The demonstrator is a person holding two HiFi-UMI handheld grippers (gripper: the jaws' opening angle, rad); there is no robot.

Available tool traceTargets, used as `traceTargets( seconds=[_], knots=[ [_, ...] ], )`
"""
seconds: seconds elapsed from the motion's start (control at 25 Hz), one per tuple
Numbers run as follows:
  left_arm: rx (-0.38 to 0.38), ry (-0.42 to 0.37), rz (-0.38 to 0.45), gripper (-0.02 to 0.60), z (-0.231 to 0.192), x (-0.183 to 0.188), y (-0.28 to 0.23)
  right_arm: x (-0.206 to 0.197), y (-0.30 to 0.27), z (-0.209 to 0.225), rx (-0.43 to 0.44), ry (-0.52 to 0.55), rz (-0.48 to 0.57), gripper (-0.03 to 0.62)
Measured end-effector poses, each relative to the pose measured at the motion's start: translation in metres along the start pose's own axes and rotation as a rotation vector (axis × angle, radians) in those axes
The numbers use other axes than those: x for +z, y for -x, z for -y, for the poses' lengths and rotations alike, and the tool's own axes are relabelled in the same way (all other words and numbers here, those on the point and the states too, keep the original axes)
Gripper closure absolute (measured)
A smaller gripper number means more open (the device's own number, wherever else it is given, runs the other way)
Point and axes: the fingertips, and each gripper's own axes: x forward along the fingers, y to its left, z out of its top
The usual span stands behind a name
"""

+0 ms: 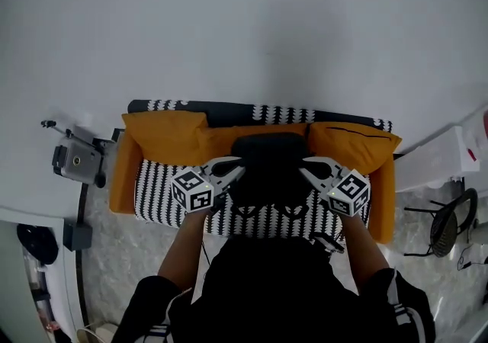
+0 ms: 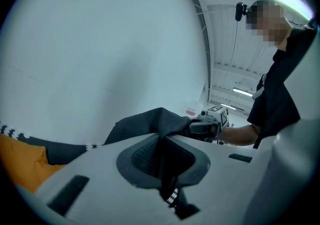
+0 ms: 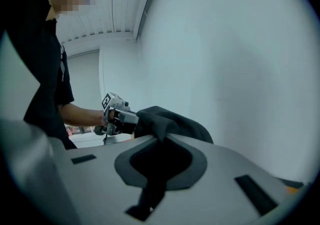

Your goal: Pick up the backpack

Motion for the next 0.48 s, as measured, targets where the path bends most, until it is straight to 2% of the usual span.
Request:
traceTargets(
  seconds=[0.48],
  knots=[
    [-0.038, -0.074, 0.076, 0.548, 0.012, 0.068, -0.003, 0.067, 0.016, 0.011, -0.029, 0.108, 0.108, 0.566]
  ],
)
